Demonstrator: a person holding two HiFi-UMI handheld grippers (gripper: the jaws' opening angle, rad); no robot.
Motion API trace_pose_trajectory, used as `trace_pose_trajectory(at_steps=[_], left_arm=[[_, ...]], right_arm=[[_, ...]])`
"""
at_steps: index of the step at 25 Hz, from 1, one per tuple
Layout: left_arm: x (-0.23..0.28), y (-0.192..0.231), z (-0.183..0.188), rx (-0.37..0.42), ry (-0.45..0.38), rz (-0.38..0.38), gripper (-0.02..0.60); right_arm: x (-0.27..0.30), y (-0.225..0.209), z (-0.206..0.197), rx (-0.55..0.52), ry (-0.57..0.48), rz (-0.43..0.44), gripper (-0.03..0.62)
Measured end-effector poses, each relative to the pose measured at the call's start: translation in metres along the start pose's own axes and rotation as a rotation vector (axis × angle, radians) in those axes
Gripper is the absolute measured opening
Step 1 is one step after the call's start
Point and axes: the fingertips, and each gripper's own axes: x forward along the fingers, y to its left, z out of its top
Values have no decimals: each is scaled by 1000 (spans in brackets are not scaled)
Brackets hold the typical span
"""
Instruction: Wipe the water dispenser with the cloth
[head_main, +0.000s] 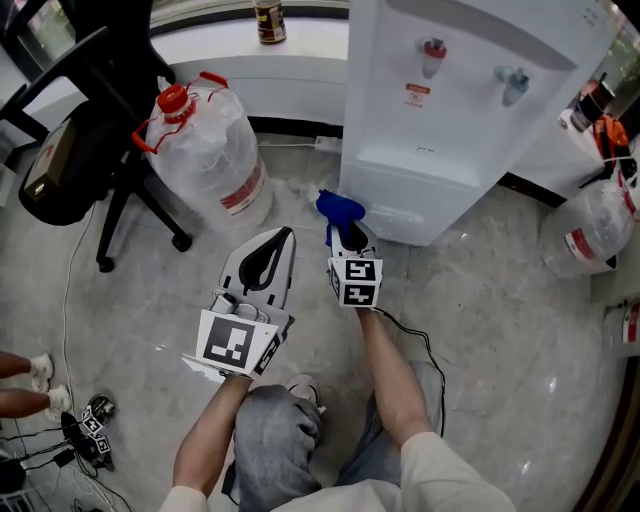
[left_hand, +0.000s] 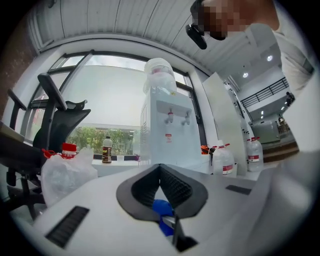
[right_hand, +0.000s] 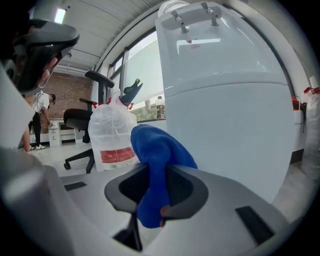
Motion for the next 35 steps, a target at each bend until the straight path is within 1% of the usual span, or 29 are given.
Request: trace_pose_trajectory(at_steps=[4, 8, 18, 21, 23, 25, 28, 31, 35], left_arm=[[-5, 11, -3, -4, 5, 17, 11], [2, 6, -3, -5, -2, -2, 11], [23, -32, 0, -17, -26, -101, 11], [29, -38, 0, -24, -32, -119, 11], [29, -38, 0, -28, -34, -118, 11], [28, -36, 0, -33, -35, -109, 11], [26, -33, 0, -36, -37, -97, 11], [21, -29, 2, -33, -39, -90, 11], [10, -18, 4, -21, -35, -70, 11]], right_arm=[[8, -32, 5, -2, -2, -55, 97], [-3, -74, 6, -4, -5, -120, 97], [-82, -221, -40, -12, 64, -352, 97], [-102, -249, -44, 3, 62, -405, 97], [-110, -258, -44, 6, 51, -421, 97], [-109, -254, -43, 9, 38, -411, 97], [-91, -224, -47, 15, 30, -346, 97], [-61, -172, -54, 29, 27, -253, 97], [-18, -88, -70, 23, 50, -101, 97]])
